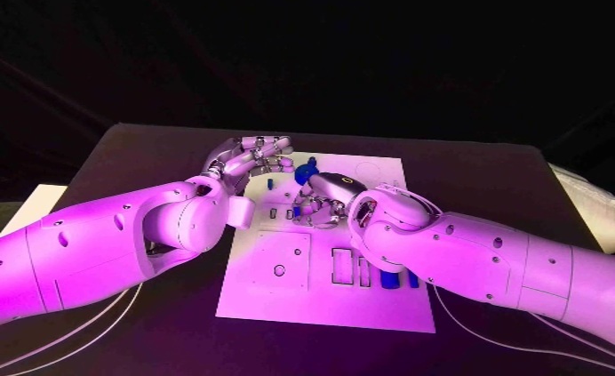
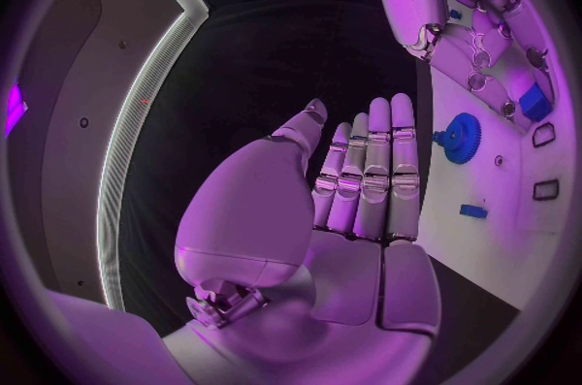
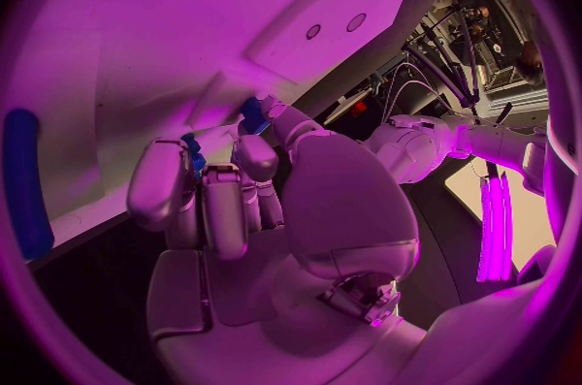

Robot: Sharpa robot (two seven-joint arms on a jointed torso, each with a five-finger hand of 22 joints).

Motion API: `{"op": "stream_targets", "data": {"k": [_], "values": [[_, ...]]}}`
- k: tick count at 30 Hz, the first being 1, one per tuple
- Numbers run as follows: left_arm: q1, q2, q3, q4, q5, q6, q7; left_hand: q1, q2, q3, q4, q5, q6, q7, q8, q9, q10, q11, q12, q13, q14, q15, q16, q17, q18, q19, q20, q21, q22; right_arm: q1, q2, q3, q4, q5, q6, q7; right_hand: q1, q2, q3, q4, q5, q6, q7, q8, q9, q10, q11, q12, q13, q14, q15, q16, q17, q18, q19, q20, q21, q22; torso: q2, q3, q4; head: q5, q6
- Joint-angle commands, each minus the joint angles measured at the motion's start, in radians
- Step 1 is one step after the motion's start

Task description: Assemble the parts on the task board

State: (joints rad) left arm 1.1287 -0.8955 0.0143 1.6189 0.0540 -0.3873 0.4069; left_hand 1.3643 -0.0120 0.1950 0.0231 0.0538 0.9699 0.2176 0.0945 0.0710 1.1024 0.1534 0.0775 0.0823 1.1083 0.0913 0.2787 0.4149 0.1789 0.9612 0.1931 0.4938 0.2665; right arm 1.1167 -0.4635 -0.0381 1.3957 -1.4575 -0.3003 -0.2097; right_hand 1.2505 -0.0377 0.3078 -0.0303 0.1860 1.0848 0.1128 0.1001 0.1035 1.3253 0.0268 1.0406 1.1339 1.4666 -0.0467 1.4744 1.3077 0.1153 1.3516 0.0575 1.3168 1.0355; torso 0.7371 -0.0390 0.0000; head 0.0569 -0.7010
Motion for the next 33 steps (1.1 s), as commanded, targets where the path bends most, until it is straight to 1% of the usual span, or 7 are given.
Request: {"op": "stream_targets", "data": {"k": [1,6,13,19,26,28,33], "values": [[0.0,0.002,0.0,0.002,0.002,0.011,0.006,-0.007,0.002,0.006,-0.001,0.006,-0.005,0.004,-0.003,-0.001,-0.002,0.002,-0.003,-0.001,0.007,0.001,-0.006,-0.001,0.004,-0.005,0.003,-0.006,-0.001,-0.005,0.0,-0.004,-0.001,-0.022,0.04,-0.015,0.002,-0.012,-0.003,-0.005,0.003,-0.003,0.004,-0.005,-0.002,-0.007,0.002,-0.006,-0.002,0.068,0.002,-0.006,0.087,-0.013,-0.007,0.002,-0.006,-0.003,0.0,-0.0006,-0.0001,-0.001,0.001],[0.0,0.001,0.0,0.002,0.002,0.011,0.006,-0.007,0.002,0.006,-0.001,0.006,-0.005,0.004,-0.003,-0.001,-0.002,0.002,-0.003,-0.001,0.007,0.001,-0.006,-0.001,0.004,-0.005,0.003,-0.006,-0.001,-0.006,-0.001,-0.004,0.0,-0.03,0.041,-0.022,-0.006,-0.021,-0.008,-0.004,0.007,-0.009,0.007,-0.01,-0.004,-0.013,0.004,-0.015,-0.009,0.068,0.004,-0.008,0.086,-0.013,-0.008,0.003,-0.008,-0.006,0.0,-0.0006,-0.0001,-0.001,0.0],[0.0,0.001,0.0,0.001,0.002,0.012,0.005,-0.007,0.002,0.006,-0.001,0.006,-0.005,0.004,-0.003,-0.001,-0.002,0.002,-0.003,-0.001,0.007,0.001,-0.006,-0.001,0.004,-0.005,0.003,-0.006,-0.001,-0.006,-0.002,-0.004,0.0,-0.038,0.02,-0.031,-0.017,-0.037,-0.017,-0.003,0.011,-0.034,0.016,-0.025,-0.01,-0.035,0.011,-0.053,-0.039,0.068,0.009,-0.01,0.084,-0.012,-0.01,0.008,-0.012,-0.01,0.0,-0.0008,0.0004,-0.003,-0.001],[0.0,0.001,0.0,0.001,0.002,0.013,0.004,-0.007,0.002,0.006,-0.001,0.006,-0.005,0.004,-0.003,-0.001,-0.002,0.002,-0.003,-0.001,0.007,0.001,-0.006,-0.001,0.004,-0.005,0.003,-0.006,-0.001,-0.006,-0.002,-0.004,0.002,-0.04,0.008,-0.03,-0.026,-0.046,-0.026,-0.001,0.012,-0.042,0.018,-0.029,-0.013,-0.041,0.014,-0.064,-0.048,0.067,0.012,-0.012,0.081,-0.012,-0.012,0.01,-0.014,-0.014,0.0,-0.0004,0.0006,-0.004,-0.002],[0.0,0.001,0.0,0.0,0.002,0.014,0.003,-0.007,0.002,0.006,-0.001,0.006,-0.005,0.004,-0.003,-0.001,-0.002,0.002,-0.003,-0.001,0.007,0.001,-0.006,-0.001,0.004,-0.005,0.003,-0.006,-0.001,-0.006,-0.002,-0.004,0.006,-0.04,-0.016,-0.031,-0.057,-0.067,-0.063,0.015,0.012,-0.056,0.02,-0.032,-0.017,-0.049,0.017,-0.072,-0.056,0.066,0.015,-0.016,0.078,-0.011,-0.014,0.015,-0.018,-0.019,0.0,0.0,0.0001,-0.004,-0.003],[0.0,0.001,0.0,0.0,0.002,0.015,0.003,-0.007,0.002,0.006,-0.001,0.006,-0.005,0.004,-0.003,-0.001,-0.002,0.002,-0.003,-0.001,0.007,0.001,-0.006,-0.001,0.004,-0.005,0.003,-0.006,-0.001,-0.006,-0.002,-0.004,0.007,-0.04,-0.022,-0.031,-0.061,-0.069,-0.071,0.019,0.007,-0.06,0.02,-0.032,-0.018,-0.051,0.018,-0.074,-0.059,0.066,0.016,-0.016,0.077,-0.011,-0.014,0.015,-0.019,-0.02,0.0,-0.0001,-0.0001,-0.004,-0.003],[0.0,0.002,0.0,-0.001,0.002,0.016,0.002,-0.007,0.002,0.006,-0.001,0.006,-0.005,0.004,-0.003,-0.001,-0.002,0.002,-0.003,-0.001,0.007,0.001,-0.006,-0.001,0.004,-0.005,0.003,-0.006,-0.001,-0.008,-0.005,-0.004,0.012,-0.039,-0.065,-0.026,-0.068,-0.075,-0.108,0.032,-0.005,-0.09,0.025,-0.035,-0.028,-0.082,0.023,-0.113,-0.094,0.064,0.02,-0.019,0.074,-0.01,-0.016,0.018,-0.022,-0.023,0.0,-0.0002,0.0003,-0.006,-0.003]]}}
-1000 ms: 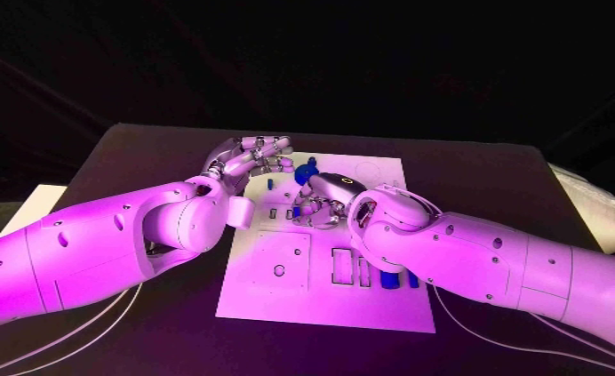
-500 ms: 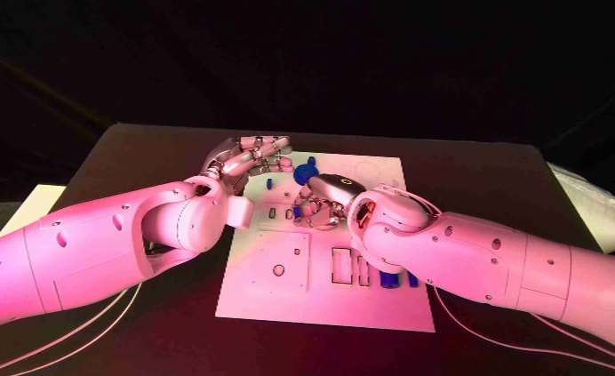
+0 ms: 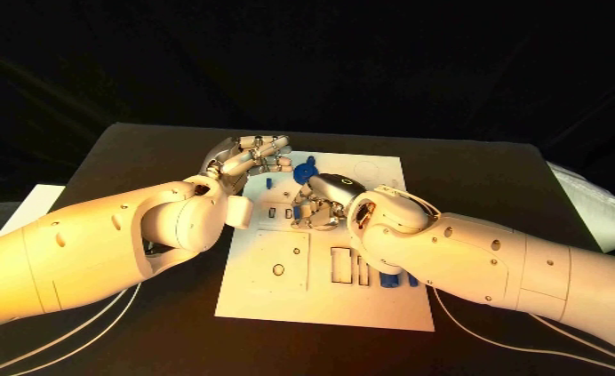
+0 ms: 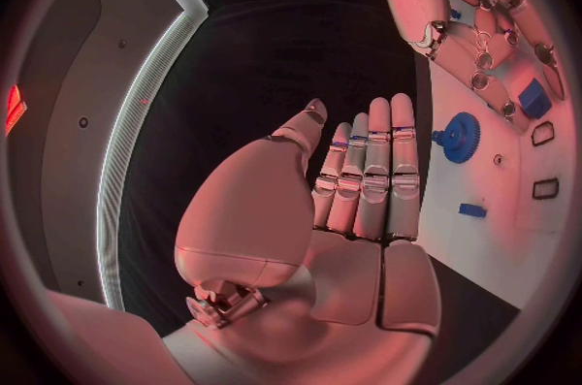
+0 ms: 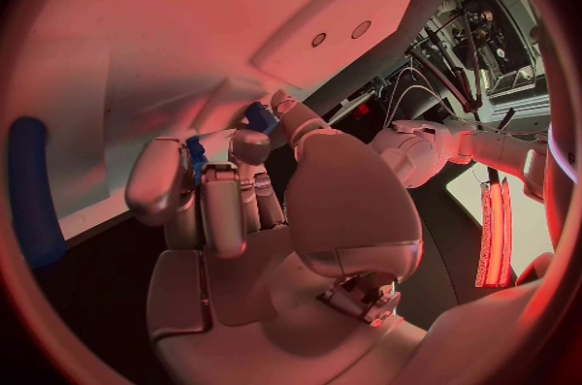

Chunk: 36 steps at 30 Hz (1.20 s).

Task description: Assemble the parts on the task board

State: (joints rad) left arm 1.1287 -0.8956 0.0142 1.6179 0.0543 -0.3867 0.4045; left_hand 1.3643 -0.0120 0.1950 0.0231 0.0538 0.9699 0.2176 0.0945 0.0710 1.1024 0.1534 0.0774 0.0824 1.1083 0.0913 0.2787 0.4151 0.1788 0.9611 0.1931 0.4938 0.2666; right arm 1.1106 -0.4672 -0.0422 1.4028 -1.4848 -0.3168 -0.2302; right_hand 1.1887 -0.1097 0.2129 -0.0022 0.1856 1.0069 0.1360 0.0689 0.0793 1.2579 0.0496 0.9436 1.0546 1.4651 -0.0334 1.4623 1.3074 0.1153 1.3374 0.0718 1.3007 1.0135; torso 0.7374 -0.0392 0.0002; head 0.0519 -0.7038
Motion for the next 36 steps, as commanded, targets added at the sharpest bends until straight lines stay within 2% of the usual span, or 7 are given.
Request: {"op": "stream_targets", "data": {"k": [1,10,16,20,24,30,36], "values": [[0.0,0.002,0.0,0.0,0.001,0.016,0.004,-0.007,0.002,0.006,-0.001,0.006,-0.005,0.004,-0.003,-0.001,-0.002,0.002,-0.003,-0.001,0.007,0.001,-0.006,-0.001,0.004,-0.005,0.003,-0.006,-0.001,-0.002,-0.002,0.0,0.007,-0.012,-0.058,-0.003,-0.005,-0.004,-0.02,0.005,-0.004,-0.019,0.004,-0.005,-0.006,-0.022,0.002,-0.026,-0.023,0.066,0.008,-0.008,0.074,-0.01,-0.002,0.005,-0.007,-0.002,0.0,0.0,0.0001,-0.001,0.0],[0.0,0.001,0.0,-0.01,-0.031,0.011,-0.011,-0.013,0.0,0.016,-0.006,0.006,-0.002,-0.003,-0.001,0.0,0.009,-0.008,0.002,-0.001,0.088,-0.018,0.026,0.016,0.007,0.052,-0.012,0.023,0.009,-0.005,-0.032,0.003,0.059,-0.022,-0.163,0.054,0.01,-0.004,-0.044,0.007,0.006,-0.04,0.009,-0.002,-0.011,-0.043,0.007,-0.041,-0.04,0.065,0.012,-0.009,0.073,-0.01,-0.004,0.009,-0.009,-0.005,-0.002,0.0014,-0.0012,0.001,0.004],[0.001,-0.011,0.001,-0.017,-0.169,-0.003,-0.144,-0.051,-0.012,0.018,0.014,0.008,0.037,-0.044,0.015,0.006,0.133,-0.058,0.064,0.03,0.236,-0.068,0.178,0.107,0.007,0.161,-0.059,0.124,0.06,0.009,-0.093,0.014,0.124,0.033,-0.159,0.18,0.016,-0.003,-0.059,0.01,0.007,-0.059,0.014,-0.005,-0.014,-0.043,0.011,-0.031,-0.036,0.066,0.015,-0.007,0.079,-0.01,-0.003,0.011,-0.009,-0.003,-0.007,0.0049,-0.0033,0.003,0.008],[0.003,-0.021,0.001,-0.019,-0.3,0.006,-0.314,-0.09,-0.027,0.0,0.043,0.009,0.088,-0.087,0.042,0.022,0.23,-0.102,0.174,0.108,0.367,-0.11,0.693,0.56,-0.002,0.259,-0.102,0.28,0.174,0.05,-0.183,0.022,0.178,0.216,-0.093,0.321,0.042,0.029,-0.062,0.01,-0.009,-0.056,0.012,0.006,-0.01,-0.03,0.009,-0.003,-0.019,0.063,0.015,-0.016,0.065,-0.009,-0.006,0.013,-0.011,-0.007,-0.016,0.0087,-0.0045,0.011,0.004],[0.014,-0.028,0.001,-0.023,-0.445,0.088,-0.502,-0.146,-0.011,-0.026,0.097,0.008,0.103,-0.102,0.079,0.044,0.225,-0.12,0.345,0.253,0.42,-0.126,1.097,0.95,-0.049,0.359,-0.122,0.565,0.52,0.098,-0.275,0.025,0.215,0.399,-0.045,0.371,0.069,0.051,-0.057,0.002,0.005,-0.044,0.01,0.016,-0.008,-0.039,0.007,-0.016,-0.035,0.056,0.013,-0.037,0.035,-0.004,-0.021,0.012,-0.028,-0.037,-0.029,0.0117,-0.0087,0.017,-0.001],[0.06,-0.02,0.001,-0.036,-0.775,0.294,-0.776,-0.23,0.0,-0.104,0.209,0.008,0.135,-0.136,0.2,0.125,0.205,-0.144,0.829,0.723,0.457,-0.142,1.277,1.139,-0.074,0.394,-0.134,0.742,0.743,0.155,-0.392,0.026,0.24,0.558,-0.031,0.384,0.074,0.063,-0.059,0.003,0.008,-0.021,0.006,0.032,-0.004,-0.03,0.003,-0.005,-0.03,0.056,0.009,-0.04,0.034,-0.003,-0.021,0.009,-0.031,-0.039,-0.043,0.0169,-0.0205,0.027,-0.003],[0.101,0.011,0.001,-0.061,-0.99,0.426,-0.93,-0.239,0.026,-0.216,0.265,0.002,0.098,-0.164,0.34,0.261,0.243,-0.171,1.085,0.996,0.463,-0.167,1.292,1.156,-0.105,0.46,-0.159,0.863,0.926,0.173,-0.445,0.026,0.231,0.619,-0.035,0.382,0.077,0.066,-0.059,0.002,0.01,-0.02,0.005,0.033,-0.004,-0.029,0.002,-0.005,-0.031,0.055,0.009,-0.044,0.028,-0.003,-0.022,0.008,-0.033,-0.042,-0.052,0.0235,-0.0301,0.038,-0.007]]}}
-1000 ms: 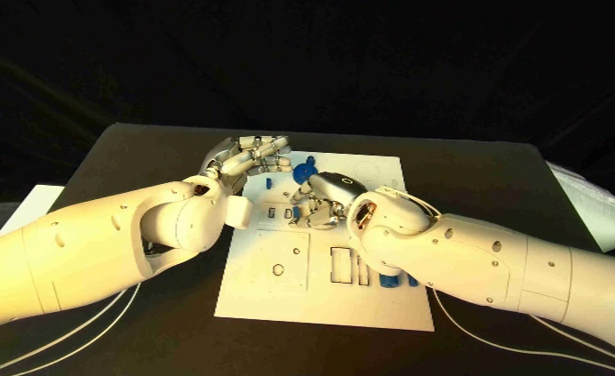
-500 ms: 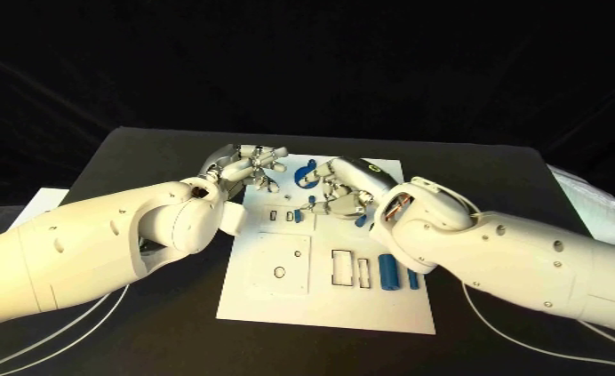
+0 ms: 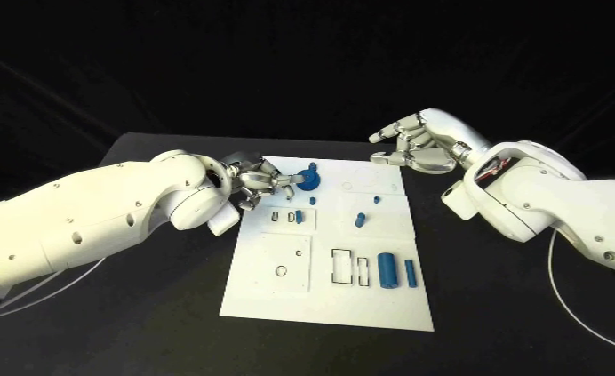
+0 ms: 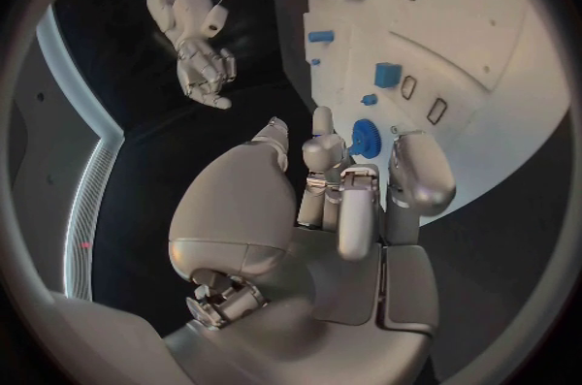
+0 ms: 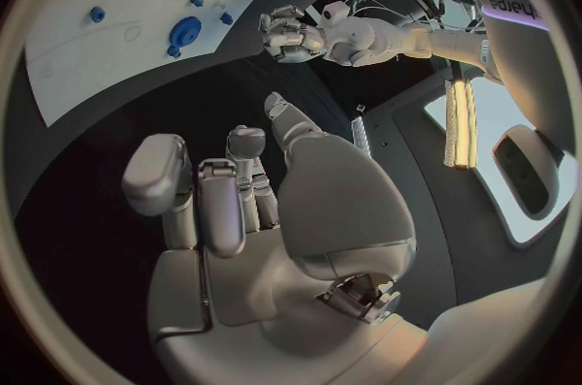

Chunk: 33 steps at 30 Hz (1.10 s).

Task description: Assemble the parts on the task board

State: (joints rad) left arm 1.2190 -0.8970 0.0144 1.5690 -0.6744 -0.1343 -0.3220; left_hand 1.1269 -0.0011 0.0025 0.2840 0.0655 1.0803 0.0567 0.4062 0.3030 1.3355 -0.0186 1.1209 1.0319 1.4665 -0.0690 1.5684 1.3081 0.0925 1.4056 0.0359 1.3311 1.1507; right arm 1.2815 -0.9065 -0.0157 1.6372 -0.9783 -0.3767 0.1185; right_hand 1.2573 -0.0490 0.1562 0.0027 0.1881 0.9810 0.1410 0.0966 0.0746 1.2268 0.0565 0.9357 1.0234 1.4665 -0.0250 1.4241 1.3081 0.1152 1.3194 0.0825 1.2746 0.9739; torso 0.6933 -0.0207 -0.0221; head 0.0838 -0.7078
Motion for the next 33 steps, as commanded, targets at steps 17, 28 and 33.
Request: {"op": "stream_targets", "data": {"k": [17,28,33], "values": [[0.044,0.161,-0.004,-0.14,-0.414,0.29,-0.317,0.008,0.058,-0.135,0.006,-0.013,-0.085,-0.011,0.139,0.176,0.011,-0.006,0.084,0.106,0.104,-0.015,0.002,0.263,-0.037,0.064,-0.01,0.079,0.141,0.007,-0.012,-0.002,-0.032,0.135,0.042,0.011,0.022,0.011,0.0,-0.009,0.016,0.006,0.0,0.008,0.0,-0.003,-0.006,-0.005,-0.009,0.05,-0.001,-0.019,0.01,0.001,-0.012,-0.004,-0.02,-0.024,-0.011,0.01,-0.0085,0.006,-0.011],[0.045,0.22,-0.012,-0.196,-0.444,0.345,-0.326,-0.005,0.058,-0.165,0.008,-0.015,-0.096,-0.013,0.154,0.202,0.013,-0.007,0.09,0.114,0.104,-0.016,0.002,0.263,-0.038,0.068,-0.011,0.083,0.15,0.007,-0.007,-0.003,-0.04,0.125,0.047,0.0,0.028,0.008,0.0,-0.013,0.017,0.004,0.0,0.009,-0.001,-0.005,-0.006,-0.007,-0.012,0.049,-0.002,-0.021,0.008,0.001,-0.012,-0.005,-0.022,-0.026,-0.01,0.009,-0.0093,0.005,-0.022],[0.045,0.233,-0.013,-0.207,-0.445,0.363,-0.328,-0.008,0.058,-0.173,0.008,-0.016,-0.097,-0.014,0.159,0.209,0.016,-0.007,0.094,0.119,0.104,-0.016,0.002,0.263,-0.04,0.071,-0.011,0.086,0.156,0.007,-0.004,-0.003,-0.043,0.123,0.049,-0.002,0.028,0.008,0.0,-0.013,0.017,0.004,0.0,0.009,-0.001,-0.005,-0.006,-0.007,-0.012,0.049,-0.002,-0.022,0.008,0.001,-0.013,-0.005,-0.022,-0.026,-0.009,0.0095,-0.0097,0.005,-0.027]]}}
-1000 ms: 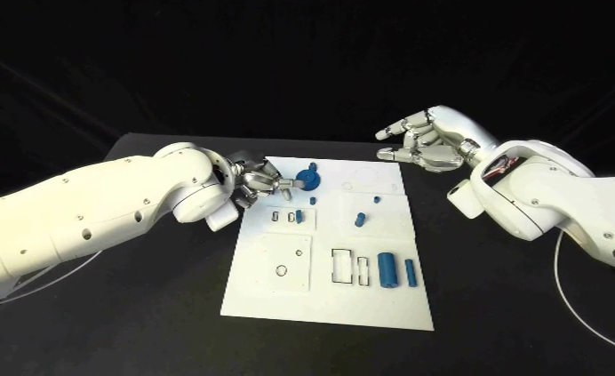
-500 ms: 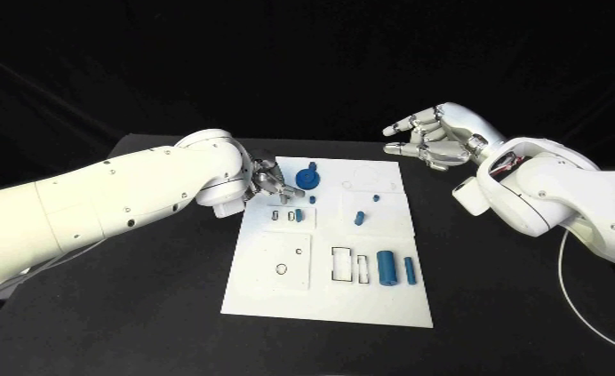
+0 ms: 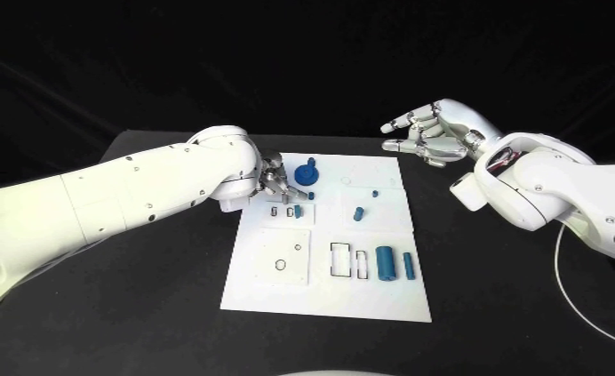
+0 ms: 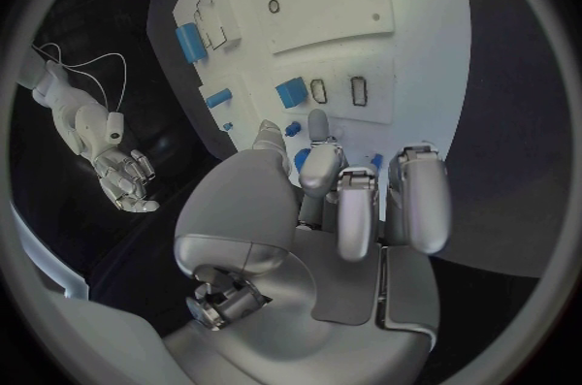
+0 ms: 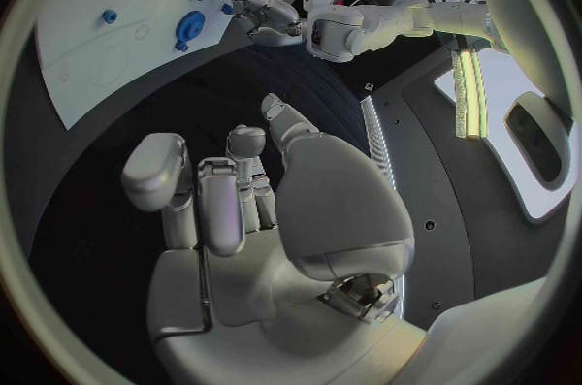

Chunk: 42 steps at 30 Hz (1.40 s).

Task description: Assemble the parts on the task board

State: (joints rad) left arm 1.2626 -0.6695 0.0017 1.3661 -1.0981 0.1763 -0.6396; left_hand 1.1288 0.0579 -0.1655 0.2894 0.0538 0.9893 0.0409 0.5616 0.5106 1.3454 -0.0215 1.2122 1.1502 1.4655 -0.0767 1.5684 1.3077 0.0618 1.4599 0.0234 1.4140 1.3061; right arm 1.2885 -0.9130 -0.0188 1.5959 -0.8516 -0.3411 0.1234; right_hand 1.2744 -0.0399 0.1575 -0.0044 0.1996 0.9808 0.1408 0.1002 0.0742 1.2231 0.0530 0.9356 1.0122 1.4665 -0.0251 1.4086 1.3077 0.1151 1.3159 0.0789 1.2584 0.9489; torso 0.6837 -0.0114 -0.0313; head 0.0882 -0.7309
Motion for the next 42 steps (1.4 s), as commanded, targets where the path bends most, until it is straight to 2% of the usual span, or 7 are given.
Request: {"op": "stream_targets", "data": {"k": [1,12,29,33,42], "values": [[0.001,0.007,0.0,-0.005,-0.022,0.055,-0.011,-0.01,-0.001,-0.005,0.002,-0.004,-0.006,0.002,0.003,0.001,0.006,-0.005,0.003,0.001,0.105,-0.009,0.002,0.263,-0.009,0.017,0.001,0.004,0.001,0.0,0.003,0.0,-0.002,-0.003,0.013,-0.007,0.011,-0.001,-0.001,-0.006,0.006,0.005,0.0,0.005,-0.001,-0.001,-0.003,-0.006,-0.001,0.049,-0.002,-0.006,0.008,0.001,-0.009,-0.001,-0.006,-0.001,0.001,-0.0002,-0.0001,0.001,-0.005],[0.001,0.022,0.0,-0.006,-0.013,0.075,-0.012,-0.01,0.002,-0.013,0.002,-0.004,-0.007,0.001,0.009,0.01,0.009,-0.006,0.009,0.007,0.105,-0.01,0.002,0.263,-0.011,0.021,0.0,0.009,0.012,-0.001,0.011,0.0,-0.008,-0.004,0.018,-0.009,0.011,0.0,-0.001,-0.006,0.006,0.005,0.0,0.005,-0.001,-0.001,-0.002,-0.006,-0.001,0.049,-0.002,-0.007,0.007,0.001,-0.01,-0.001,-0.007,-0.003,0.001,0.0,0.0012,0.0,-0.015],[0.001,0.039,-0.001,-0.015,0.005,0.109,-0.015,0.001,0.011,-0.02,-0.001,-0.004,-0.011,-0.001,0.018,0.025,0.012,-0.008,0.013,0.013,0.105,-0.011,0.002,0.263,-0.012,0.023,-0.001,0.012,0.017,-0.002,0.018,-0.001,-0.012,-0.003,0.02,-0.01,0.007,0.003,-0.003,-0.003,0.007,0.005,0.001,0.007,-0.001,0.0,-0.002,-0.006,-0.001,0.049,-0.001,-0.008,0.006,0.002,-0.01,-0.001,-0.008,-0.004,0.002,-0.0008,0.0008,0.0,-0.022],[0.001,0.041,-0.002,-0.016,0.009,0.113,-0.015,0.004,0.013,-0.021,-0.002,-0.004,-0.012,-0.001,0.019,0.028,0.012,-0.008,0.013,0.013,0.105,-0.011,0.002,0.263,-0.012,0.023,-0.001,0.013,0.018,-0.003,0.018,-0.001,-0.013,-0.003,0.021,-0.011,0.007,0.003,-0.003,-0.003,0.007,0.005,0.001,0.007,-0.001,0.0,-0.002,-0.006,-0.001,0.049,-0.001,-0.008,0.006,0.002,-0.01,-0.001,-0.008,-0.004,0.001,0.0005,0.002,0.0,-0.023],[0.0,0.044,-0.002,-0.02,0.01,0.122,-0.015,0.018,0.018,-0.024,-0.003,-0.004,-0.017,-0.002,0.024,0.037,0.013,-0.008,0.015,0.016,0.105,-0.012,0.002,0.263,-0.012,0.024,-0.002,0.014,0.02,-0.003,0.02,-0.001,-0.013,-0.002,0.024,-0.011,0.007,0.003,-0.003,-0.003,0.007,0.005,0.001,0.007,-0.001,0.0,-0.002,-0.006,-0.001,0.049,-0.001,-0.008,0.006,0.002,-0.01,-0.001,-0.008,-0.004,0.002,0.0009,0.0019,0.001,-0.025]]}}
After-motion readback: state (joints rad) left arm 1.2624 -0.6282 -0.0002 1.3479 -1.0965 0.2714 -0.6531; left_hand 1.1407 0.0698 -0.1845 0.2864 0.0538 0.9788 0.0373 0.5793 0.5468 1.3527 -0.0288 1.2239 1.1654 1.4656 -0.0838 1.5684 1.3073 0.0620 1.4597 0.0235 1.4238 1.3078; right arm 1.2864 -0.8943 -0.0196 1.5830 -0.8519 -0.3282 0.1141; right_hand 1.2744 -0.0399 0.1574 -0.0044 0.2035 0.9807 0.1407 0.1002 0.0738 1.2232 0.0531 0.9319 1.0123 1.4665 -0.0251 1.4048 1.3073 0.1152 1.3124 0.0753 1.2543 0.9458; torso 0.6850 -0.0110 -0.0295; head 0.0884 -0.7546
